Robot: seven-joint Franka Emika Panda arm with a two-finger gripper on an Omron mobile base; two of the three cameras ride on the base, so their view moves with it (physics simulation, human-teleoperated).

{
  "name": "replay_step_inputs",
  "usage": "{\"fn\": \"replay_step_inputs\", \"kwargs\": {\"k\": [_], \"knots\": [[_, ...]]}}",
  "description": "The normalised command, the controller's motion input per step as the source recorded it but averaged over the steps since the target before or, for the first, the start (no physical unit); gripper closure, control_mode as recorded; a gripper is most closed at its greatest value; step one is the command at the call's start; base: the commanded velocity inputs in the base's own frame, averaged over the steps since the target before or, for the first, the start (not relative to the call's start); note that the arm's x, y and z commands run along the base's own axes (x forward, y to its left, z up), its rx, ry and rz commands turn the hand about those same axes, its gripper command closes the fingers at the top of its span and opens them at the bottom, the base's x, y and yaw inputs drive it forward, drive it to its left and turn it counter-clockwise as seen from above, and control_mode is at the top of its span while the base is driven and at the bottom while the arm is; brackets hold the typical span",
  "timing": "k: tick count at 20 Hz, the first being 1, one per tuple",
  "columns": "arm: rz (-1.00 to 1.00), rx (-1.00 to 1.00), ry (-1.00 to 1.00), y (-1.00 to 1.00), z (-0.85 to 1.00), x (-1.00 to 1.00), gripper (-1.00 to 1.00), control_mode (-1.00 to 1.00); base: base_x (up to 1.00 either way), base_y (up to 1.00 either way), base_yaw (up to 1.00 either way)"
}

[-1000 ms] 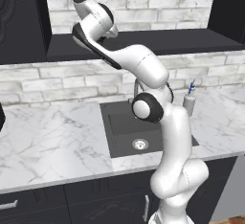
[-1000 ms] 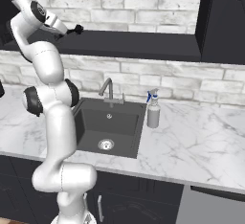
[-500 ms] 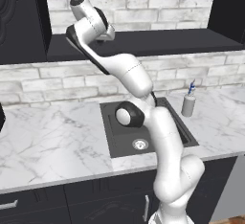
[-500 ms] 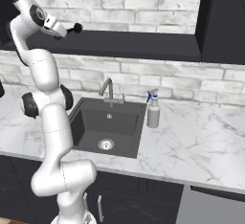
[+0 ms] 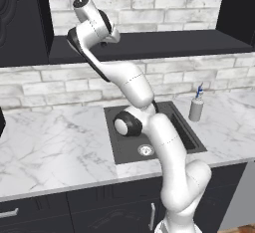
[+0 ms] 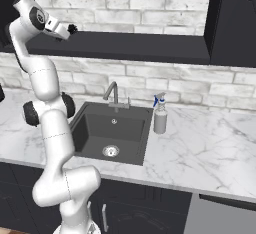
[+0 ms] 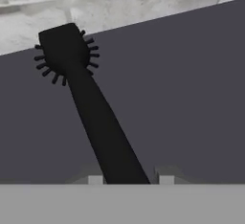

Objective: Locate and retrieve the dish brush and spray from the cabinet. Place them next to the sink.

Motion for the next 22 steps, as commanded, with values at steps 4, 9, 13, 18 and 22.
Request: {"fn": "replay_step_inputs", "kwargs": {"k": [4,9,13,18,22], "knots": [[0.0,0.0,0.0,0.0,0.05,-0.14,1.0,-1.0,0.0,0.0,0.0],[-0.01,0.0,0.0,0.0,0.19,-0.63,1.0,-1.0,0.0,0.0,0.0],[-0.02,0.0,0.0,-0.02,0.2,-0.85,1.0,-1.0,0.0,0.0,0.0],[0.0,0.0,0.0,-0.26,0.14,-0.96,1.0,-1.0,0.0,0.0,0.0],[0.0,-0.07,0.0,-0.37,0.28,-0.87,1.0,-1.0,0.0,0.0,0.0]]}}
